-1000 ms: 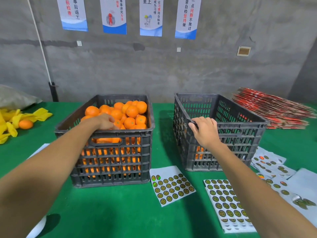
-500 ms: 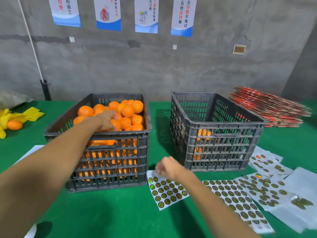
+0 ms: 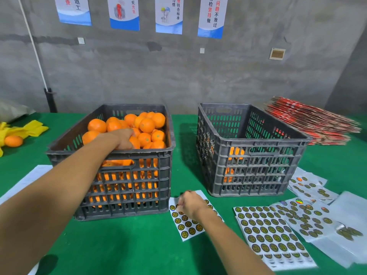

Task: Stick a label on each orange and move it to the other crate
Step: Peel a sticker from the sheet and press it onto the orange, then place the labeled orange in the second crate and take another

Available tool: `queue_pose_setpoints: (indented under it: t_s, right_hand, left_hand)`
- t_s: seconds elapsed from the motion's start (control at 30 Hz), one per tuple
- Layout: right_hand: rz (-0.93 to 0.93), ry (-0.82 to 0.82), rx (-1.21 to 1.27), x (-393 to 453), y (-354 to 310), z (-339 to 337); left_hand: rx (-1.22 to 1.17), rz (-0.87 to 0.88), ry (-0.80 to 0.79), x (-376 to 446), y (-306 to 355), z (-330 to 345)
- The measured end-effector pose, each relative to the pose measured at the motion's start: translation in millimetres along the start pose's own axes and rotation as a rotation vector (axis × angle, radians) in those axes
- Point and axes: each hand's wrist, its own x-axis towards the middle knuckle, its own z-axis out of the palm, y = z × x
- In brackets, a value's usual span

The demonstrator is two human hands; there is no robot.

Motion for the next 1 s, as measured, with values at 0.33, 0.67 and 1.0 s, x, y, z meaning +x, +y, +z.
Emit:
queue_pose_setpoints:
  t_s: [0.33, 0.67, 1.0]
  right_hand:
    - [0.117, 0.029, 0.062, 11.2, -2.9, 7.5]
    - [0.167, -0.028, 0.178, 15.3, 1.9, 8.7]
    - [-0.052, 0.094, -0.049, 3.2, 1.1, 27.0]
  left_hand:
    - [-0.112, 0.187, 0.237, -14.1, 7.2, -7.2]
    - [-0.152, 0.248, 0.337, -24.8, -0.4, -10.8]
    - [-0.194, 0.264, 0.375, -20.4, 0.6, -10.0]
